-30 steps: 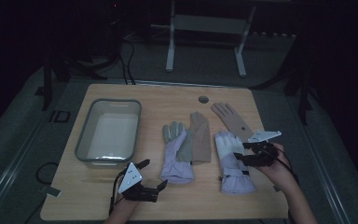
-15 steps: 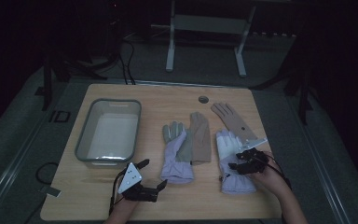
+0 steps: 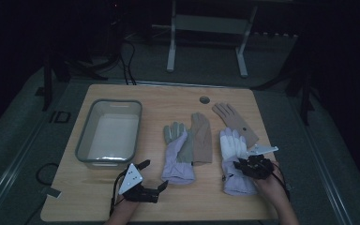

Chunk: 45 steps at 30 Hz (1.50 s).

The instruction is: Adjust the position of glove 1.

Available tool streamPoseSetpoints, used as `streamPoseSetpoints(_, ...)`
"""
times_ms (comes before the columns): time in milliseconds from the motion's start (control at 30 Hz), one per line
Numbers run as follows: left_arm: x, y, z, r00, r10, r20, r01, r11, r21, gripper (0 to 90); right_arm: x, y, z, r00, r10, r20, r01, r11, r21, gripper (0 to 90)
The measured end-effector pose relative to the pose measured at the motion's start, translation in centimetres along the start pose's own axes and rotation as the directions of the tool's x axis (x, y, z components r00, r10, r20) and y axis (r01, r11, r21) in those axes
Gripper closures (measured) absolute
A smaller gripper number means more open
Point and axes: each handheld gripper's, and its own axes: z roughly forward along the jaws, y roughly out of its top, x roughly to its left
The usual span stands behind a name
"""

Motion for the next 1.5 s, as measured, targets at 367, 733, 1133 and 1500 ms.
streamPoseSetpoints(367, 0.0, 0.0, 0.0, 1.0, 0.0, -0.003, 0.0, 1.0, -0.004, 1.4, 0.8, 3.7, -5.2, 0.9984, 0.022, 0.052, -0.015, 0.989, -0.144, 75.9)
streamPoseSetpoints(733, 0.0, 0.0, -0.1, 1.0, -0.001, -0.003, 0.001, 1.0, -0.004, 1.4, 2.9, 9.8, -7.4, 0.9984, -0.023, 0.052, 0.033, 0.977, -0.212, 75.8)
streamPoseSetpoints(1133, 0.1, 0.0, 0.0, 0.9999, 0.008, -0.007, -0.009, 1.0, -0.004, 1.4, 6.9, 13.5, -3.8, 0.9978, -0.063, -0.019, 0.058, 0.976, -0.211, 75.8)
streamPoseSetpoints(1500, -0.1, 0.0, 0.0, 0.9998, 0.018, 0.001, -0.018, 0.9998, -0.003, 1.4, 11.6, 15.9, 1.3, 0.9938, -0.069, -0.087, 0.055, 0.986, -0.157, 75.7)
